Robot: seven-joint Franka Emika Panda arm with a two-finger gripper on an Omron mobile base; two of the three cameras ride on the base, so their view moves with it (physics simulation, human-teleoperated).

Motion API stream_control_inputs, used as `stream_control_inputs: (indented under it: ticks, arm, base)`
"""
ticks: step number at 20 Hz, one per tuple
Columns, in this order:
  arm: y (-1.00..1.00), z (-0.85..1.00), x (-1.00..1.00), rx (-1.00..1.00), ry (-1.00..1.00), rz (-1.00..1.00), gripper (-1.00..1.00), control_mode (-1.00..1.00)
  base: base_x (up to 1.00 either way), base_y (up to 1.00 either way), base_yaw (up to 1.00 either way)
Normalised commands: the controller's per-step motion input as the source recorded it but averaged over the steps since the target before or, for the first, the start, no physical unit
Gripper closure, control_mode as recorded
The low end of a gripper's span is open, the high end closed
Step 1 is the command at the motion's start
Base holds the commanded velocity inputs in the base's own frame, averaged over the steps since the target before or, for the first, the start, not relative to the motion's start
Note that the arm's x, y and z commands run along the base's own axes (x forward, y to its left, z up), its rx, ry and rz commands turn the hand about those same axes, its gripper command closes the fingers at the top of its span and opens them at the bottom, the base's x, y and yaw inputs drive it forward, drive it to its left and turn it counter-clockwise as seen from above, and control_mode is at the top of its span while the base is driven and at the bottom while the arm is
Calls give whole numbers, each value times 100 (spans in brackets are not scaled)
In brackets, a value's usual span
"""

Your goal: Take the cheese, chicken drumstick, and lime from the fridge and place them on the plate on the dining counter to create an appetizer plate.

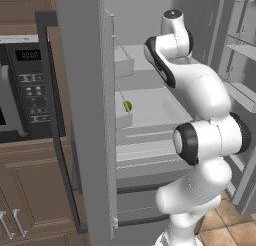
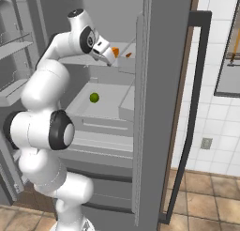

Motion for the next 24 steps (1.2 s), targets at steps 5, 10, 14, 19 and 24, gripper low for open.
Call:
stream_control_inputs:
  ticks: [5,10,14,19,24]
  arm:
    - [0,0,44,4,0,-3,-100,-100]
    - [-2,0,37,4,0,-1,-100,-100]
    - [-4,0,45,5,0,-1,-100,-100]
    - [-3,0,47,4,0,-1,-100,-100]
    - [0,0,45,2,0,0,-100,-100]
  base:
    - [0,0,0]
    - [0,0,0]
    - [0,0,0]
    - [0,0,0]
    - [0,0,0]
